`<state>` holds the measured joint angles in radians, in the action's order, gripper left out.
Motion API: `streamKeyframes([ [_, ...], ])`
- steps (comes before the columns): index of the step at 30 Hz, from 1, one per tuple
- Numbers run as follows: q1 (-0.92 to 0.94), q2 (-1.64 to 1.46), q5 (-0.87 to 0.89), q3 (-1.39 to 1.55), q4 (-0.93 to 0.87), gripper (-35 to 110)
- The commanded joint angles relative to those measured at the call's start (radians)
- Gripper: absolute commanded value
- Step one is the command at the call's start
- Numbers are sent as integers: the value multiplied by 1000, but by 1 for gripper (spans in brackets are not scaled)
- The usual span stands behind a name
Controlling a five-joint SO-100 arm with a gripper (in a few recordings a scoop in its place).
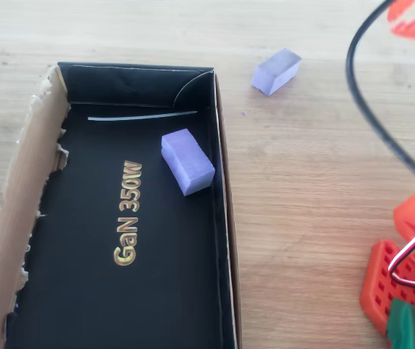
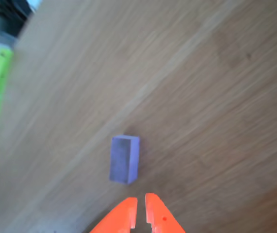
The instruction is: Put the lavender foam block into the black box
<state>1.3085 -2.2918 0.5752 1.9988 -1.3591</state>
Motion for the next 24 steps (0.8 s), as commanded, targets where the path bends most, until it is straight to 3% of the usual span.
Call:
streamKeyframes([
  [1, -8, 210, 34, -299, -120, 0],
  [4, 11, 272, 83, -328, -104, 0],
  [13, -91, 327, -204, -356, -35, 0],
  [17, -87, 347, -130, -368, -81, 0],
  [20, -107, 417, -138, -440, -126, 11],
  [24, -130, 469, -152, -522, -164, 1],
])
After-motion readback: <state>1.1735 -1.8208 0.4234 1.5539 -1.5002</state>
